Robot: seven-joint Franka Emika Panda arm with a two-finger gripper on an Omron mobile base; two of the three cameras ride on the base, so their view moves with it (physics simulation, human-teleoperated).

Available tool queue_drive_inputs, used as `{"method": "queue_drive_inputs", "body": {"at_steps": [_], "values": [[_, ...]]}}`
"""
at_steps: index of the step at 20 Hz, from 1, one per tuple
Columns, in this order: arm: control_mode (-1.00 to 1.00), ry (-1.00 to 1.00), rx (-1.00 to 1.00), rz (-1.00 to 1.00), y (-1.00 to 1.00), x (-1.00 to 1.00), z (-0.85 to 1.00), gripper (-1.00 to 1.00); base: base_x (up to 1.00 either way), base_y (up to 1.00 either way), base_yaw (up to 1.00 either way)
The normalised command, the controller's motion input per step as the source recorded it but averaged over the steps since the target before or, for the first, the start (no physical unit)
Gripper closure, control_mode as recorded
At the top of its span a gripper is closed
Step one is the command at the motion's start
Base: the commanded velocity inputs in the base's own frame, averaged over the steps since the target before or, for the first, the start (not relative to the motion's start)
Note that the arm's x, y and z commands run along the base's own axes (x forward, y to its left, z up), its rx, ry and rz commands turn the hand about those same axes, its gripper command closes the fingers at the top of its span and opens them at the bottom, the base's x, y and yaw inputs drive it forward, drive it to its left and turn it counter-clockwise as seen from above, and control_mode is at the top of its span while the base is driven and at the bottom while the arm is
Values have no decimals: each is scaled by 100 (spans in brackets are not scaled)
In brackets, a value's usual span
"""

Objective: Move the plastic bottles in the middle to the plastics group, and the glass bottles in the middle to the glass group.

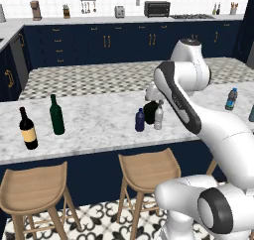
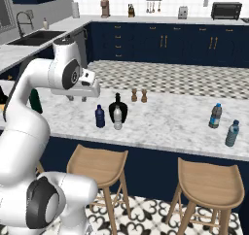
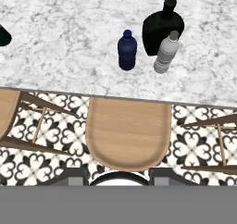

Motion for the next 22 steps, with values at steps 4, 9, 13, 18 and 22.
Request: {"method": "queue_drive_inputs", "body": {"at_steps": [4, 9, 13, 18, 22], "values": [[-100, 10, 0, 0, -7, 0, -12, -100, 0, 0, 0], [-100, 12, -6, -7, -7, 3, -40, -100, 0, 0, 0], [-100, 7, 0, -19, 18, 35, -24, -100, 0, 0, 0], [-100, -6, 0, -15, 6, 32, -16, -100, 0, 0, 0], [-100, -7, 0, -11, 18, 51, -18, -100, 0, 0, 0]]}}
